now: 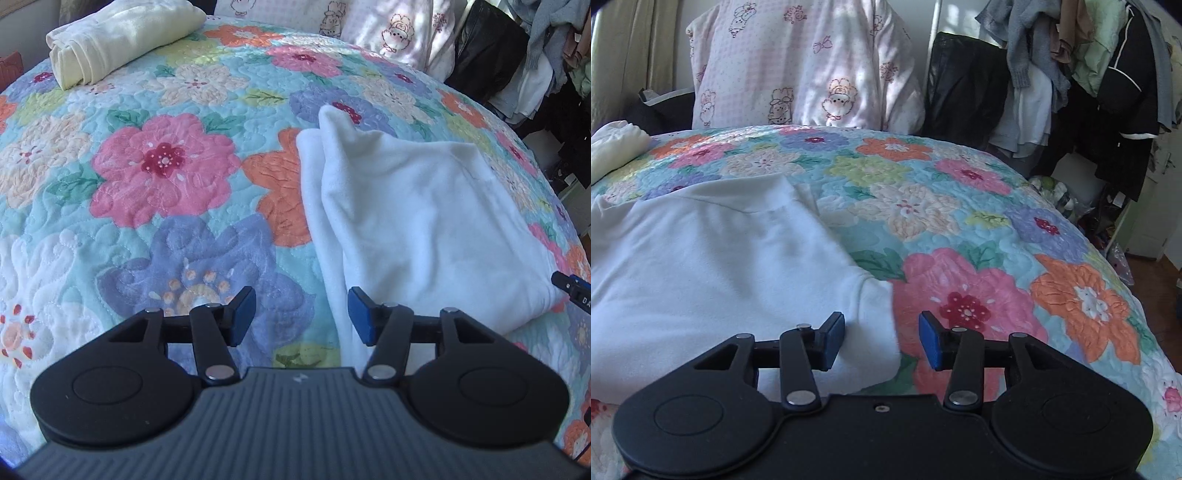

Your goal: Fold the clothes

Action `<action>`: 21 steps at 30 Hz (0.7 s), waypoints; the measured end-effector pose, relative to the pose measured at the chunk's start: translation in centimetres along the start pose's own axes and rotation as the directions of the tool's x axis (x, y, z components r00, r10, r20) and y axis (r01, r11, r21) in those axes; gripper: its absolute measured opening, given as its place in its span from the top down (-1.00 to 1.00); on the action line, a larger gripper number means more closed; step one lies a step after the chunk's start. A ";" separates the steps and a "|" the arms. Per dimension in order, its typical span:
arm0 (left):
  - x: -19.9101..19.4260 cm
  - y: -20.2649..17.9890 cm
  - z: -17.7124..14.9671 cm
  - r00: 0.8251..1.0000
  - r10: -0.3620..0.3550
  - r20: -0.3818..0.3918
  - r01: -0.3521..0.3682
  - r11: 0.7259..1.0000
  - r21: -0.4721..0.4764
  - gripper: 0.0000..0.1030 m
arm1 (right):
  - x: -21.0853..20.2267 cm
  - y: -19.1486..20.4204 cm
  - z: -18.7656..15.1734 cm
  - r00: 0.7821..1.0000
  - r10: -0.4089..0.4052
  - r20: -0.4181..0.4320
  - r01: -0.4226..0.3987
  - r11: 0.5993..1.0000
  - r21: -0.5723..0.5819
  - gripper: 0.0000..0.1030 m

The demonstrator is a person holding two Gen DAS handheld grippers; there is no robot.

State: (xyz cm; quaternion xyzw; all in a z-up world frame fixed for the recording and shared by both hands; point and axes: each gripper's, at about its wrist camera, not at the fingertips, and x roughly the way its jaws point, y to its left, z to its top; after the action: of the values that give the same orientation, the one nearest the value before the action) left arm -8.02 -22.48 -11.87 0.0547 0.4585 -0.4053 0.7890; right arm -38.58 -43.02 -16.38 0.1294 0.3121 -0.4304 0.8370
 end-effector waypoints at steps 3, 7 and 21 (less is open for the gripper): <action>-0.2 1.1 0.9 0.997 -0.074 0.029 0.075 0.996 -0.046 -0.06 | 0.2 -3.0 -0.4 0.983 0.179 -0.045 -0.166 0.965 0.202 -0.06; 0.9 0.6 2.4 0.989 -0.143 0.038 0.144 0.989 -0.026 -0.09 | 1.3 -4.9 -2.0 0.914 0.404 -0.031 -0.349 0.822 0.450 -0.21; 10.4 2.4 7.6 0.982 -0.181 0.054 0.187 0.973 -0.136 -0.66 | 3.4 -4.0 -3.2 0.819 0.563 -0.113 -0.415 0.716 0.561 -0.31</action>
State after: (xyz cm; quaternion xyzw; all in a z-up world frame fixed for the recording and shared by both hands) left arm 1.42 -30.47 -16.23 -0.0521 0.4724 -0.4446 0.7593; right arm -41.70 -46.02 -20.80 0.4840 0.2537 -0.2355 0.8037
